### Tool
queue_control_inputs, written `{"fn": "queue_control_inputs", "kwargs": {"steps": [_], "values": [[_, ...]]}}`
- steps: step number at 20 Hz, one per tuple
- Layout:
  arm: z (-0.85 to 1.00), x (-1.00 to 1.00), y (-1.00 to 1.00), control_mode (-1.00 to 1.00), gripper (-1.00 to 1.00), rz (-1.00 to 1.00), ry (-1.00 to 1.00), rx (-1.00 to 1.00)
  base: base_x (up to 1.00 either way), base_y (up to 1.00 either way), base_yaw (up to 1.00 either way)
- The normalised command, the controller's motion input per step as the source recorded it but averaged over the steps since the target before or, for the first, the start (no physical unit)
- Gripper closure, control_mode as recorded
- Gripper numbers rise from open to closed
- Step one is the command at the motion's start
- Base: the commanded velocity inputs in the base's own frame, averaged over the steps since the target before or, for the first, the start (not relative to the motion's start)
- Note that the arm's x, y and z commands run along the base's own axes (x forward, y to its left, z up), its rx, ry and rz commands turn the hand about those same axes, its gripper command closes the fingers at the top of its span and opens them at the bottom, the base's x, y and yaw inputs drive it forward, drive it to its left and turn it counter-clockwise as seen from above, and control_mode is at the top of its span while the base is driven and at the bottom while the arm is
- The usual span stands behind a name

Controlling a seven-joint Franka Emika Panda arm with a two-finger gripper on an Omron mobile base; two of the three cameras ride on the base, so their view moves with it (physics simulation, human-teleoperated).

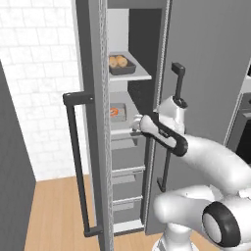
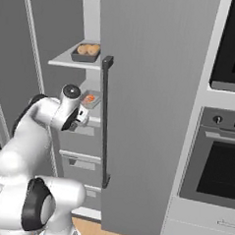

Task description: Take the meat container that has the shrimp and place it on the second highest rack of the freezer. Then take the vegetable container that has the squashs and place it on the highest rack of the freezer.

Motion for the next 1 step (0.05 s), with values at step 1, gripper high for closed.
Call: {"fn": "queue_control_inputs", "kwargs": {"steps": [1], "values": [[0.56,-1.00,-0.14,-1.00,-1.00,0.41,0.01,-0.09,0.00,0.00,0.00]]}}
